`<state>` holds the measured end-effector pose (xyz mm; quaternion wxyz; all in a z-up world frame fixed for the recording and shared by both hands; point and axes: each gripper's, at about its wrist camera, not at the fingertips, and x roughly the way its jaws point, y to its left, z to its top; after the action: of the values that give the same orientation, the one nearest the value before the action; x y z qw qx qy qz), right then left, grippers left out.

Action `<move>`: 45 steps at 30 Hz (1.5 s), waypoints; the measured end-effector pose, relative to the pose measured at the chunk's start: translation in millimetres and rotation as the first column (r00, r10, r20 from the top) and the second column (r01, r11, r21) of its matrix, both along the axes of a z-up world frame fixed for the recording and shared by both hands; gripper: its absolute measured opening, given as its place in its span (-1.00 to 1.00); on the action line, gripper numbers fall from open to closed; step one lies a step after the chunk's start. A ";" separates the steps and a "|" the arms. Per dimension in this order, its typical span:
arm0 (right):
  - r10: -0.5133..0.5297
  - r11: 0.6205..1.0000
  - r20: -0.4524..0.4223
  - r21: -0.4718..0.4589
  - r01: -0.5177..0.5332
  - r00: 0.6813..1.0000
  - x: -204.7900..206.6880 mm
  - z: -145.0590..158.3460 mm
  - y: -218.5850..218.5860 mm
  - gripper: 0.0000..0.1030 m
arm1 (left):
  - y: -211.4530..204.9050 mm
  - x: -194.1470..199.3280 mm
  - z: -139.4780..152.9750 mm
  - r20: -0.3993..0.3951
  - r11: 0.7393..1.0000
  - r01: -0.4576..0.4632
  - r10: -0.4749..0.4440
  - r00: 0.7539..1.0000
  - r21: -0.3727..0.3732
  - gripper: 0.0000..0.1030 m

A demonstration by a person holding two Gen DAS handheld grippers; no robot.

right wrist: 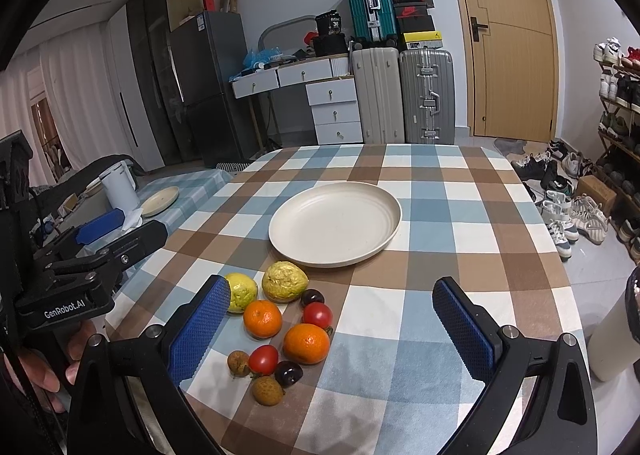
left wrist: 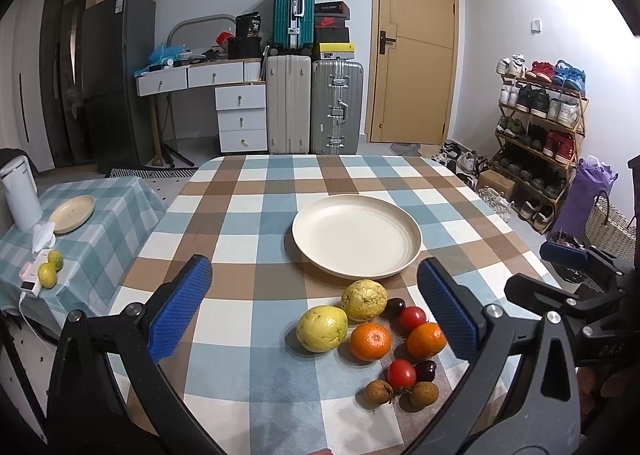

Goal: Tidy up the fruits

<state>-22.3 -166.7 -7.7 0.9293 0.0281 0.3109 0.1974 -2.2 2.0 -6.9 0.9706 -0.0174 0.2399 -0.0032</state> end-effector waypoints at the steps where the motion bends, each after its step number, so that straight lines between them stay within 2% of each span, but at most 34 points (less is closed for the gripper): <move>1: 0.001 1.000 -0.002 0.001 -0.001 1.000 0.0 0.1 -0.2 1.00 | 1.0 -0.2 -0.5 -0.002 1.000 0.000 0.000 1.000 -0.009 0.99; 11: -0.002 1.000 0.001 0.002 0.002 1.000 -0.1 -1.9 -0.2 1.00 | 14.8 12.3 -3.4 -0.069 0.998 -0.010 0.006 0.998 -0.059 0.99; 14: -0.002 1.000 -0.002 -0.002 0.002 1.000 0.7 -2.4 -1.1 1.00 | 21.3 21.0 -3.7 -0.106 0.998 -0.007 0.000 0.994 -0.062 0.99; 18: 0.003 1.000 0.001 0.000 -0.003 1.000 1.6 -3.1 -0.4 1.00 | 32.8 37.1 -9.9 -0.178 0.994 -0.003 -0.016 0.984 -0.106 0.99; 22: 0.005 1.000 0.005 0.007 -0.005 1.000 2.9 -1.4 -0.8 1.00 | 35.3 56.8 -26.3 -0.278 0.984 0.056 -0.102 0.955 -0.170 0.99; 27: 0.006 1.000 -0.012 0.016 -0.006 1.000 6.4 -2.4 -1.7 1.00 | 40.3 78.8 -48.7 -0.357 0.976 0.033 -0.110 0.927 -0.214 0.99; 32: 0.009 1.000 -0.025 0.017 -0.008 1.000 8.8 -3.4 0.2 1.00 | 46.0 101.3 -70.7 -0.440 0.964 0.017 -0.137 0.887 -0.266 0.98; 36: 0.015 1.000 -0.027 0.011 -0.014 1.000 9.2 -3.1 2.2 1.00 | 50.8 116.3 -80.7 -0.460 0.968 0.012 -0.130 0.878 -0.251 0.98; 42: 0.019 1.000 -0.027 0.008 -0.019 0.999 9.5 -2.4 3.2 1.00 | 46.1 130.1 -102.0 -0.529 0.949 0.024 -0.196 0.826 -0.314 0.98; 45: 0.020 1.000 -0.028 0.007 -0.020 0.999 9.5 -2.5 3.6 1.00 | 41.7 130.9 -105.5 -0.536 0.954 0.021 -0.186 0.823 -0.299 0.98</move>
<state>-12.8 -163.1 -10.2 0.9227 0.0308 0.3236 0.2073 128.7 43.7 -112.4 0.8438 -0.1413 0.5107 -0.0849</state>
